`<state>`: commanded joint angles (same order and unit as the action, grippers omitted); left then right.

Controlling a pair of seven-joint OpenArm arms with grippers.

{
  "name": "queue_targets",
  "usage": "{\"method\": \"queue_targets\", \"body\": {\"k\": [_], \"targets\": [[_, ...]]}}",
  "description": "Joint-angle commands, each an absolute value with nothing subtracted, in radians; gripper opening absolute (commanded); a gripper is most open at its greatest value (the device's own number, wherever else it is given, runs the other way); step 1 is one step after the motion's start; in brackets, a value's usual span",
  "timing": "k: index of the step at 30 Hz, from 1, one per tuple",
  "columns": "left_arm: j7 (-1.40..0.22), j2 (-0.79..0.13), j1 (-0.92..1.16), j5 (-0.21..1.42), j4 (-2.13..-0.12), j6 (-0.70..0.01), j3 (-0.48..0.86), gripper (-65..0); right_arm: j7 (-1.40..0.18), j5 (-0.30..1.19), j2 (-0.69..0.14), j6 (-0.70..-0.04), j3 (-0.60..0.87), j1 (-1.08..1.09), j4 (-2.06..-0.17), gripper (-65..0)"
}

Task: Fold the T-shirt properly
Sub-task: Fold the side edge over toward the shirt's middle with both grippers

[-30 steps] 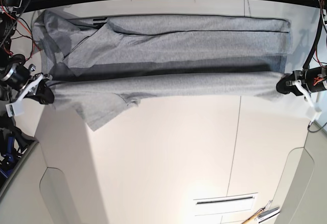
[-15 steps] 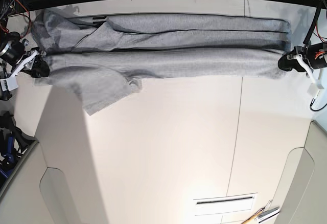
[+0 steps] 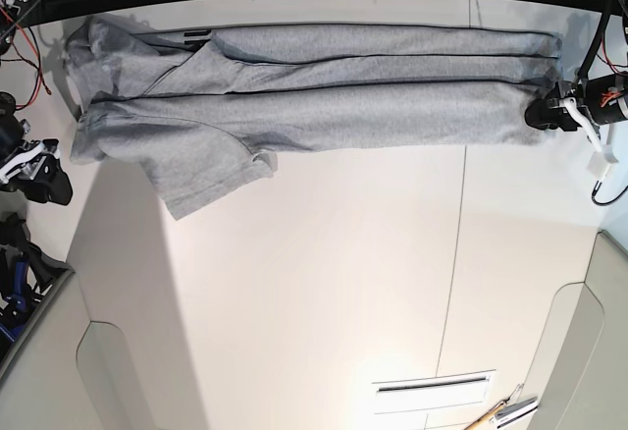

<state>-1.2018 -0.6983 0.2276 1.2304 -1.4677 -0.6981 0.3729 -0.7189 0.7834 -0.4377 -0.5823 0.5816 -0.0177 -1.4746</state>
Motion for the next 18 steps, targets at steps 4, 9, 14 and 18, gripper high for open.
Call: {"method": "queue_targets", "body": {"k": [4, 9, 14, 18], "targets": [[-1.201, -0.698, 0.227, 1.232, -1.468, -0.698, 0.373, -44.9, -0.647, 0.668, -0.429, -0.58, 0.462, 0.042, -1.423, -34.8], [-1.201, -0.698, 0.228, 1.232, -1.468, -0.698, 0.373, -44.9, -0.575, 0.553, -0.429, -0.579, 0.236, 0.143, -1.274, -34.7], [-1.202, -0.698, 0.228, 1.239, -1.468, -0.698, 0.373, -44.9, -0.572, 0.538, -0.421, -0.581, 0.067, 0.21, -1.148, -30.0], [-1.202, -0.698, 0.228, 1.244, -1.468, -0.698, 0.373, -44.9, -0.575, 0.538, -0.413, -0.586, 0.0, 0.21, -1.15, -30.1]]}}
